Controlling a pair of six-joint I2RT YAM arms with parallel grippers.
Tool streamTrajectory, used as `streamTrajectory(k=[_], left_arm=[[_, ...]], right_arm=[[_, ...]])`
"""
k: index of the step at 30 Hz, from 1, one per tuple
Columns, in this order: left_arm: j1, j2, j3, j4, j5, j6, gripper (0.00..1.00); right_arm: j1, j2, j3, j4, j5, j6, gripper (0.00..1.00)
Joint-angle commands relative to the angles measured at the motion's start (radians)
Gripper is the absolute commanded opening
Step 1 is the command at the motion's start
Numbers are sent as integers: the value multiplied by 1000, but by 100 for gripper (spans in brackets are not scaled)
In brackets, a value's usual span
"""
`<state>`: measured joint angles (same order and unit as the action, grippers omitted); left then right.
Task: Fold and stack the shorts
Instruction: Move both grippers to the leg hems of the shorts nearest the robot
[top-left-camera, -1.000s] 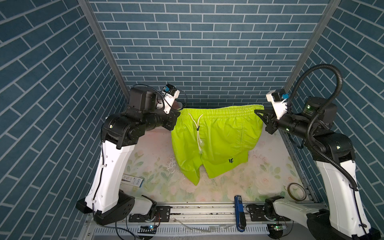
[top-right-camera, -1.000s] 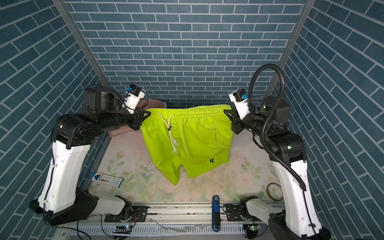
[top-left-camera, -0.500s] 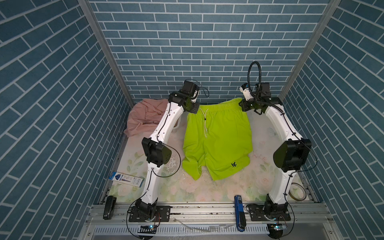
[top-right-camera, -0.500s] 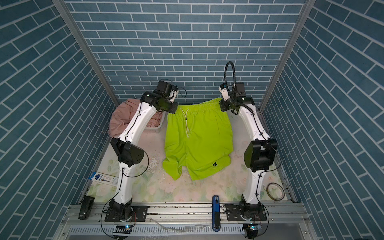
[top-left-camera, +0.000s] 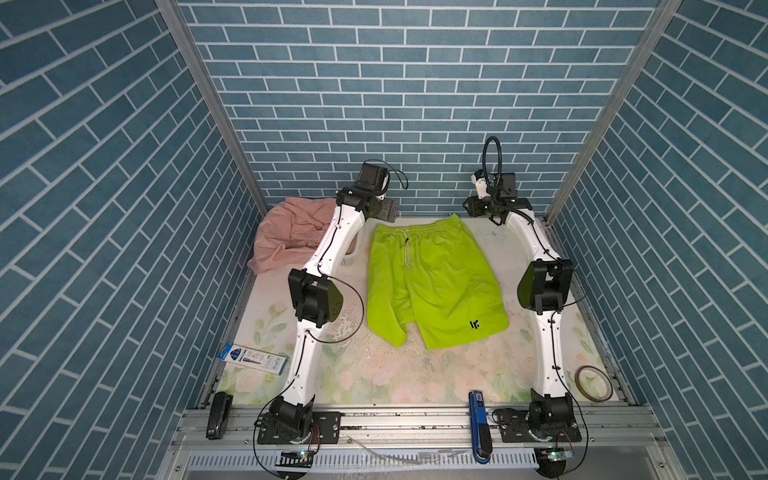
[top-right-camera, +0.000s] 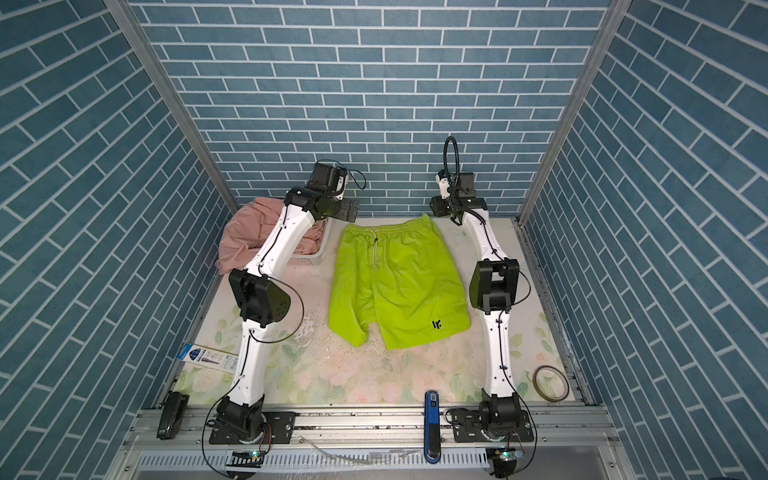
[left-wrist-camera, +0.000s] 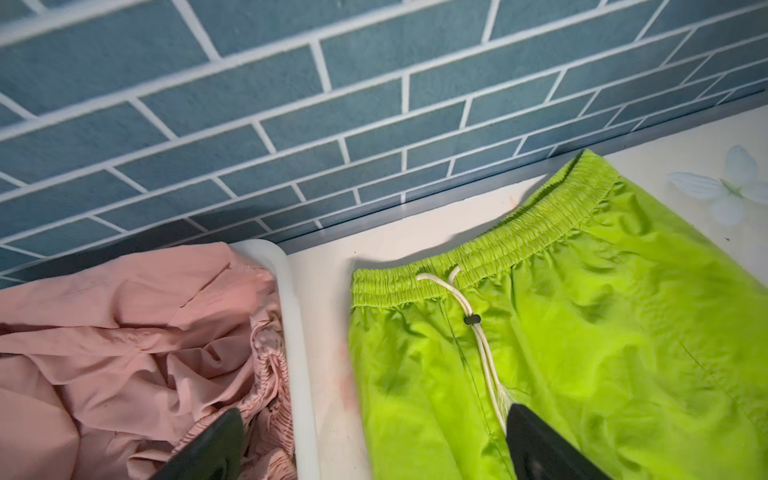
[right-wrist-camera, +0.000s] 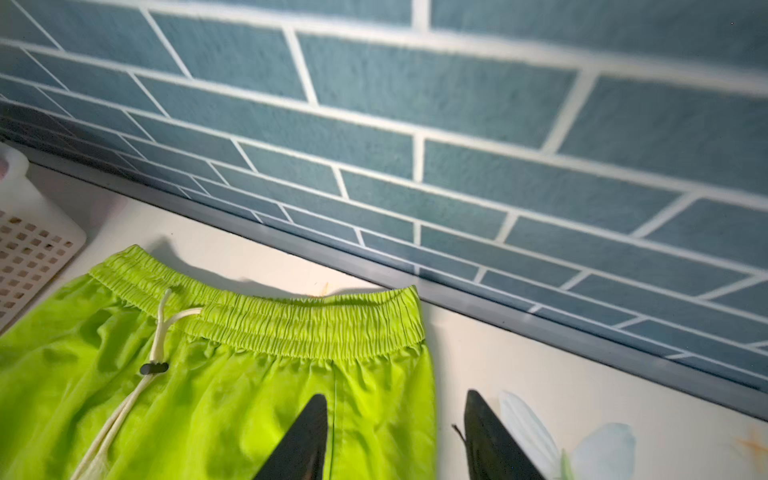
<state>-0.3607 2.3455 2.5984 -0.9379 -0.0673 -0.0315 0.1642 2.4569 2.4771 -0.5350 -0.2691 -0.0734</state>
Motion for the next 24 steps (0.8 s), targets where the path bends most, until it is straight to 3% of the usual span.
streamTrajectory(k=[1,4,8,11,17,24], left_arm=[[-11,-138,-49,-119,65,-51,100],[-66,-356,-413,-86,126,-80,100],[-172,-667,-950,118,195,-135,100],[-224,-799,-1212,218,228,-222,99],[-375,-850,-1461,322,166,-295,93],[-417,-825,-1577,453,184,-352,90]], right_arm=[[-2,-233,-91,-152,50,54,54],[-2,-505,-471,-176,128,97,54],[-2,-896,-1075,-48,165,206,58],[1,-1072,-1341,-60,170,294,58],[97,-1227,-1657,-67,173,394,57],[215,-1122,-1713,-67,260,415,56]])
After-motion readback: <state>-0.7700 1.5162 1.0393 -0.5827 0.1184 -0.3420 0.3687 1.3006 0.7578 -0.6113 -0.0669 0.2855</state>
